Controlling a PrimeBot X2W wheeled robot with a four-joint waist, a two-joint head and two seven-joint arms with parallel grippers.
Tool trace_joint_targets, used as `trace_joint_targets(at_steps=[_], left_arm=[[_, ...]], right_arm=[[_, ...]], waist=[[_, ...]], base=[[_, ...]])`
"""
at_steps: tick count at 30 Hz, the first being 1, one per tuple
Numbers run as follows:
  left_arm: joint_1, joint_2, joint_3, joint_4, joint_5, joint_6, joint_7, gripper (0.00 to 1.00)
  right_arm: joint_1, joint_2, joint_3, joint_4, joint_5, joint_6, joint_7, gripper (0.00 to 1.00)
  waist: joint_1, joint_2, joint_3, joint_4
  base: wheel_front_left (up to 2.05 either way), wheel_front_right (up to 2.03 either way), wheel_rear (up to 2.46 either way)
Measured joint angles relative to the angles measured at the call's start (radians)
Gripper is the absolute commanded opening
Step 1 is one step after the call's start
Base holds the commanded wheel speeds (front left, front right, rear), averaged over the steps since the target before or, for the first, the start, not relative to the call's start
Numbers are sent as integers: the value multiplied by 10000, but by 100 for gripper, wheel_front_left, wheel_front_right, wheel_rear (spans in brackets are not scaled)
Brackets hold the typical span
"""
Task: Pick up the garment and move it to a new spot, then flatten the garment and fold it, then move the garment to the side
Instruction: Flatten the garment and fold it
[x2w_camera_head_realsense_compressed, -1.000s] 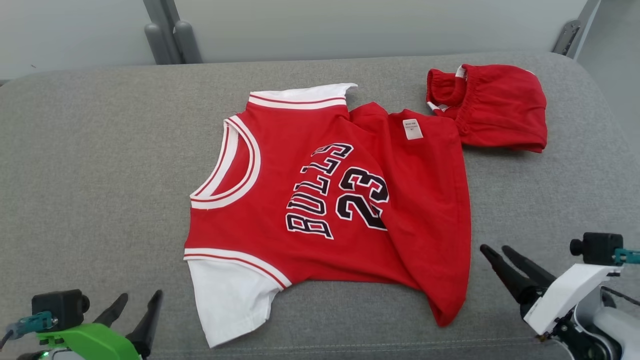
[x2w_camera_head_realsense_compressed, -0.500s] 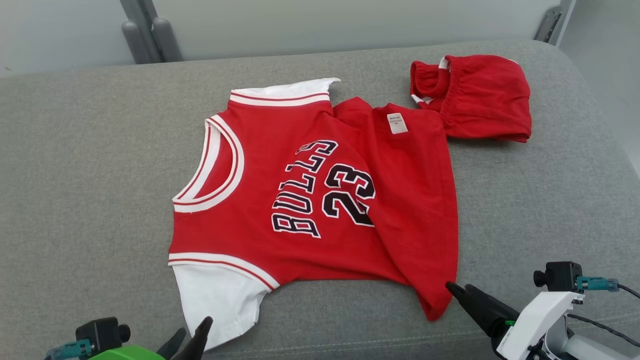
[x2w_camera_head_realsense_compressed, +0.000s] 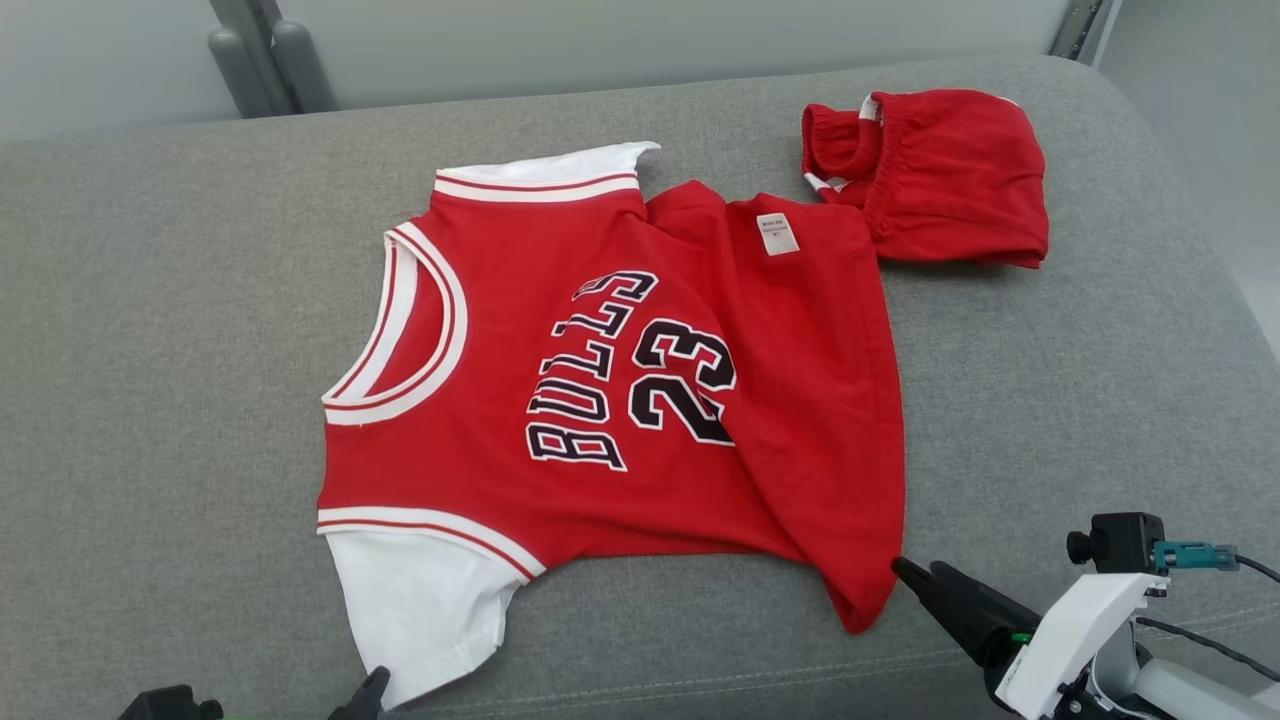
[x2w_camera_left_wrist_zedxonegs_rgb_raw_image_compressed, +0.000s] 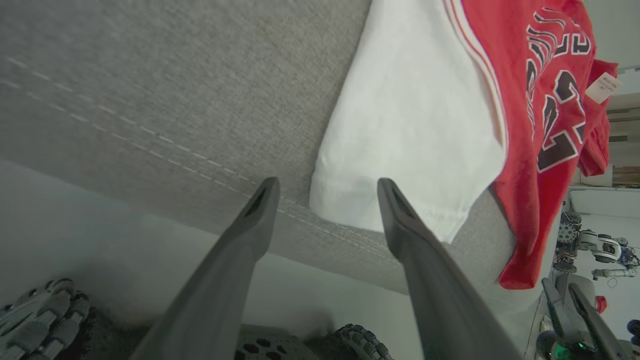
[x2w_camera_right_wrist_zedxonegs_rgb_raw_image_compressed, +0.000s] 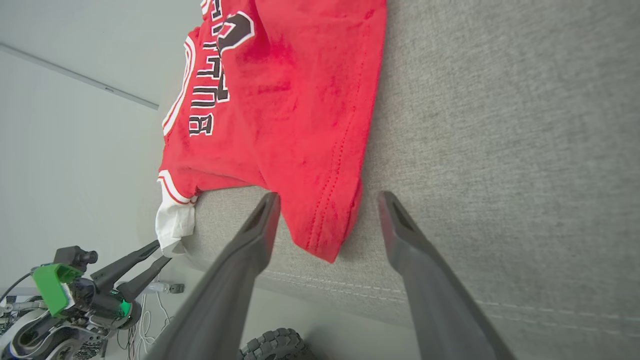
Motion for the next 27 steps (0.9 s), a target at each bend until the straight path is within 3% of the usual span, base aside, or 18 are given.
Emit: trace_joint_targets(at_steps=[4,7,9,10,13,14,20,27], left_arm=[[-42,27,117,138,-10,17,2,100],[-99,-42,71,196,-174,-23,146,87],[-230,-127,-17,196,-272,-226,272,63],[-287,-192,-13,173,-334,-299,274,63],[-472,-351,-6,15,-635,-510,263,44],[-540,-347,-4,4,-635,-523,265,0],[-610,-94,100,-92,-479,-688,184,0],[-1220,430,1083,-1478,-174,-1091,-639,0]], right_arm=[[-137,2,36,-96,-21,0,2,100],[-178,0,52,-119,-96,0,19,100],[-183,-8,81,-121,-109,2,27,100],[-190,-15,90,-121,-117,2,27,100],[-218,-42,94,-115,-119,2,27,100],[-226,-56,98,-109,-125,0,27,100],[-282,-52,180,-79,-194,2,27,100],[-318,-48,267,-56,-192,2,27,100]], waist=[[0,0,45,-17],[0,0,81,-21],[0,0,116,-16],[0,0,128,-12],[0,0,159,8],[0,0,167,18],[0,0,160,78],[0,0,71,163]], base=[[0,0,0],[0,0,0],[0,0,0],[0,0,0],[0,0,0],[0,0,0],[0,0,0],[0,0,0]])
